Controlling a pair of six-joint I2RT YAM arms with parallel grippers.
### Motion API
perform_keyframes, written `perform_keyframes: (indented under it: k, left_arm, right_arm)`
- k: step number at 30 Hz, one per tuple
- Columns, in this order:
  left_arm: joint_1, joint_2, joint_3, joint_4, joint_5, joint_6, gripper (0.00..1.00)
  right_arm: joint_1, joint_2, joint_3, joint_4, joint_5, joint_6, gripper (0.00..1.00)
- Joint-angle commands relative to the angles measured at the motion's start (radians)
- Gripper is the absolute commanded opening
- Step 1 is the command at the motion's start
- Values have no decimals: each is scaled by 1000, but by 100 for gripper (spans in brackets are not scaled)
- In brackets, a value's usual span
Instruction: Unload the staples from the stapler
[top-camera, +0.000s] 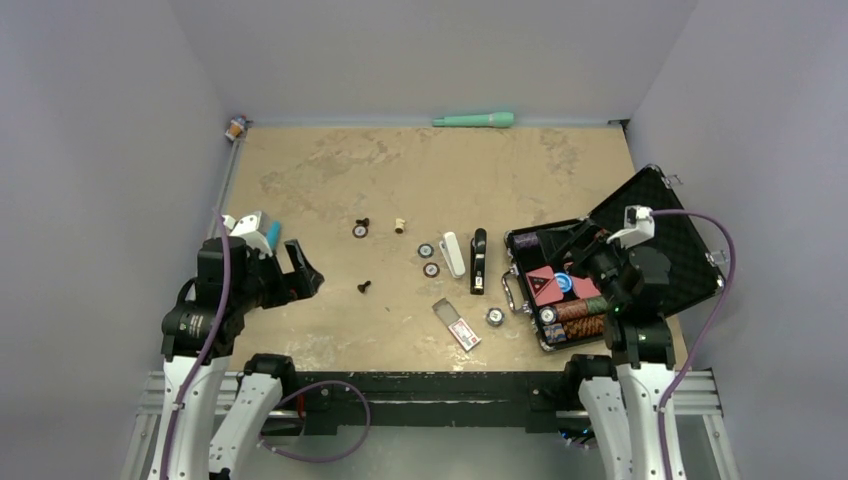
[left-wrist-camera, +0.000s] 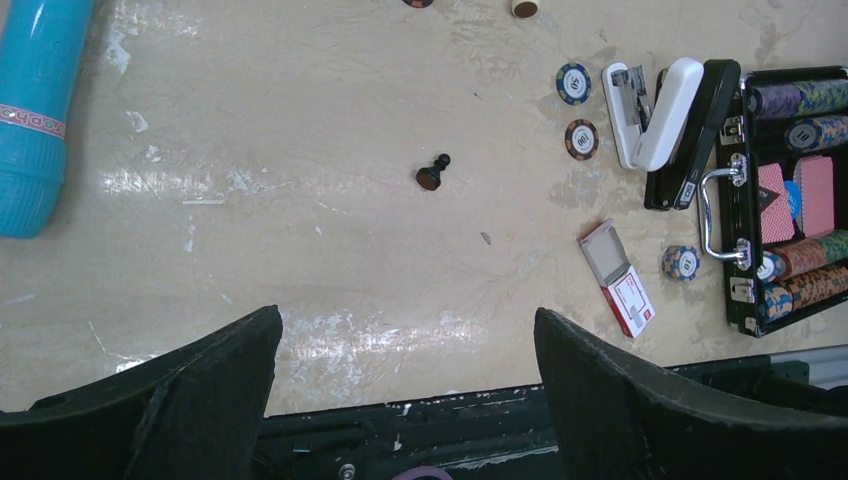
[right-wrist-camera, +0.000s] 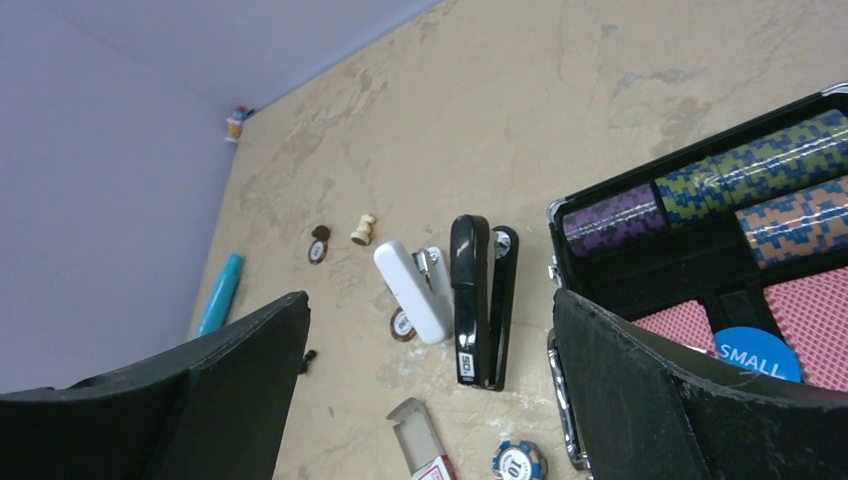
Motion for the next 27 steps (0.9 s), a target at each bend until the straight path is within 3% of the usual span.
perform_keyframes:
  k: [1, 4, 11, 21, 27]
  left_arm:
    - [2, -1, -6, 41, 20, -11, 100]
    - [4, 8, -12, 48, 33, -11, 100]
    - [5, 7, -14, 51, 40, -9, 100]
    - [5, 22, -14, 50, 42, -9, 100]
    - [5, 29, -13, 48, 42, -9, 100]
  right_arm:
    - [41, 21, 87, -64, 123, -53, 96]
    - [125, 89, 111, -61, 181, -48, 96]
    - [454, 240, 191, -81, 486, 47, 94]
    - [733, 312, 159, -98, 694, 202, 92]
    - [906, 451, 160, -59, 781, 271, 92]
